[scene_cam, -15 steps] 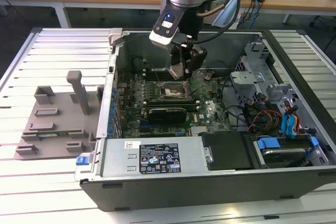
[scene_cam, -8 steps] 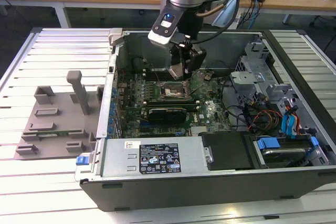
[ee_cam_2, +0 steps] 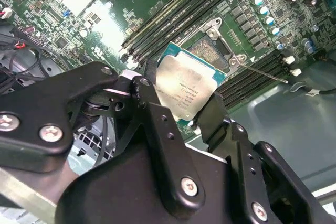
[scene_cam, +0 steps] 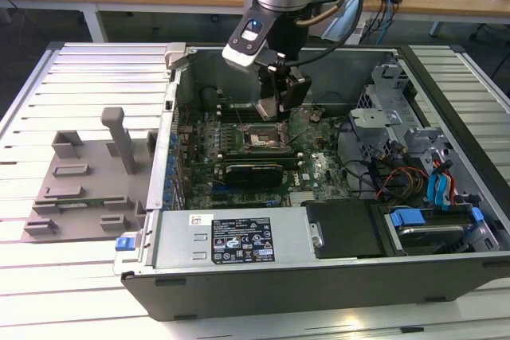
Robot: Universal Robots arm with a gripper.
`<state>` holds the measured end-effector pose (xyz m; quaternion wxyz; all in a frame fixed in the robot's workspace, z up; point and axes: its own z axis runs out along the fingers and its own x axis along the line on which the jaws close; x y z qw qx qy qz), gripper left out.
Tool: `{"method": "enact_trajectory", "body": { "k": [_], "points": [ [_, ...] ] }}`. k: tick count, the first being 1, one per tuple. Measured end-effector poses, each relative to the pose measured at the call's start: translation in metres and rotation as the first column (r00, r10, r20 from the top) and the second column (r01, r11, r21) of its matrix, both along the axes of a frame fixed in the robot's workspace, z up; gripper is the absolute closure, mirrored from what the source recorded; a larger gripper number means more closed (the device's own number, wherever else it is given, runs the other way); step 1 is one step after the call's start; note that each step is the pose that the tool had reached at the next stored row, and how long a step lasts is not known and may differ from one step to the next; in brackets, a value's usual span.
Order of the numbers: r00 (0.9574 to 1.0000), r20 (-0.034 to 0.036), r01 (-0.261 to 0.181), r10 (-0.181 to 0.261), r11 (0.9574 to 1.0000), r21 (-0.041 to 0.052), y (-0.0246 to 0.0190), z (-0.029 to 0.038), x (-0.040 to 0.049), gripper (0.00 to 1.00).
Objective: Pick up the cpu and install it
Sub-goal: 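Place the cpu into insertion slot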
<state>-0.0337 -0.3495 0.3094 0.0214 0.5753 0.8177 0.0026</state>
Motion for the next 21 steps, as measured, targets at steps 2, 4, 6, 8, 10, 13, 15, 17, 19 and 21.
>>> {"method": "enact_trajectory", "body": {
  "k": [2,4,6,8,10,13,15,17,19,21],
  "points": [
    [0.9999,0.0000,0.012,-0.012,0.9999,0.0000,0.0000,0.0000,0.0000,0.45],
    [0.9995,0.0000,0.031,-0.031,0.9995,0.0000,0.0000,-0.0001,0.0000,0.45],
    [0.9989,0.0000,0.048,-0.048,0.9989,0.0000,0.0000,-0.0001,0.0000,0.45],
    [0.9982,0.0000,0.060,-0.060,0.9982,0.0000,0.0000,-0.0001,0.0000,0.45],
    [0.9973,0.0000,0.073,-0.073,0.9973,0.0000,0.0000,-0.0001,0.0000,0.45],
    [0.9951,0.0000,0.099,-0.099,0.9951,0.0000,0.0000,-0.0002,0.0000,0.45],
    [0.9931,0.0000,0.117,-0.117,0.9931,0.0000,0.0000,-0.0002,0.0000,0.45],
    [0.9919,-0.0001,0.127,-0.127,0.9919,0.0000,0.0000,-0.0002,0.0000,0.45],
    [0.9905,0.0000,0.138,-0.138,0.9905,0.0000,0.0000,-0.0002,0.0000,0.45],
    [0.9884,0.0000,0.152,-0.152,0.9884,0.0000,0.0000,-0.0003,0.0000,0.45]
  ]
}}
